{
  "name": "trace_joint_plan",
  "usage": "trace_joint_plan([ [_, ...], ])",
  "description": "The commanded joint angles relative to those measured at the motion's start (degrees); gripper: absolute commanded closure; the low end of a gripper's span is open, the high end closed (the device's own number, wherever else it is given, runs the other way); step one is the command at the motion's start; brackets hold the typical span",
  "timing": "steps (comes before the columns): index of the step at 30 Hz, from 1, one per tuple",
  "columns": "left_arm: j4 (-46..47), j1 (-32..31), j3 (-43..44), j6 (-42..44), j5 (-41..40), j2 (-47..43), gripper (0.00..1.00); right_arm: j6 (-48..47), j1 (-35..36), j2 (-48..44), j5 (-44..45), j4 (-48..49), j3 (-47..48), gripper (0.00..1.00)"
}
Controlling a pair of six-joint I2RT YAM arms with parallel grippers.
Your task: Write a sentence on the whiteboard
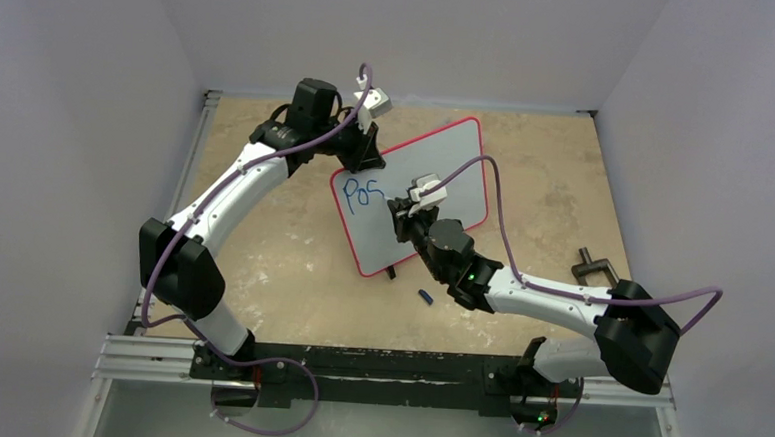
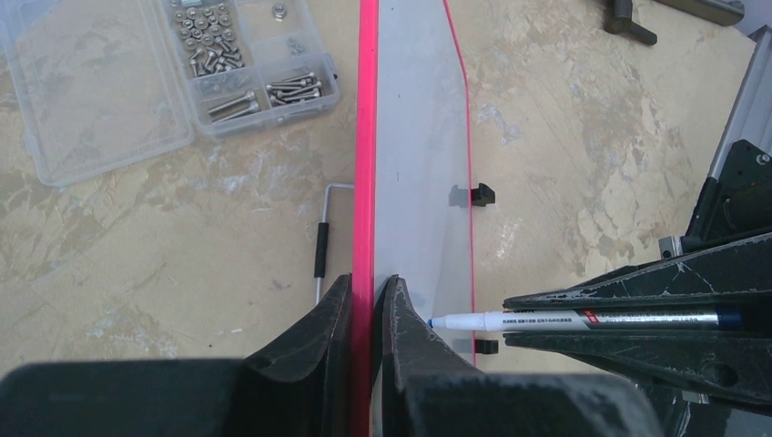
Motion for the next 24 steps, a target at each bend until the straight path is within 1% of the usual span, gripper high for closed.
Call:
trace_joint_plan([
  [1,-6.9,-1.3,-0.6,5.4,-6.3,1.4,1.0,0.2,-0.8,1.9,-2.7,-5.6,-1.1,1.0],
  [12,-6.9,-1.3,-0.6,5.4,-6.2,1.5,1.0,-0.2,-0.8,1.4,-6.8,-5.1,-0.2,1.0],
  [24,-6.9,-1.3,-0.6,5.4,-6.2,1.5,1.0,-0.1,-0.8,1.1,-8.4,-4.5,0.8,1.0],
])
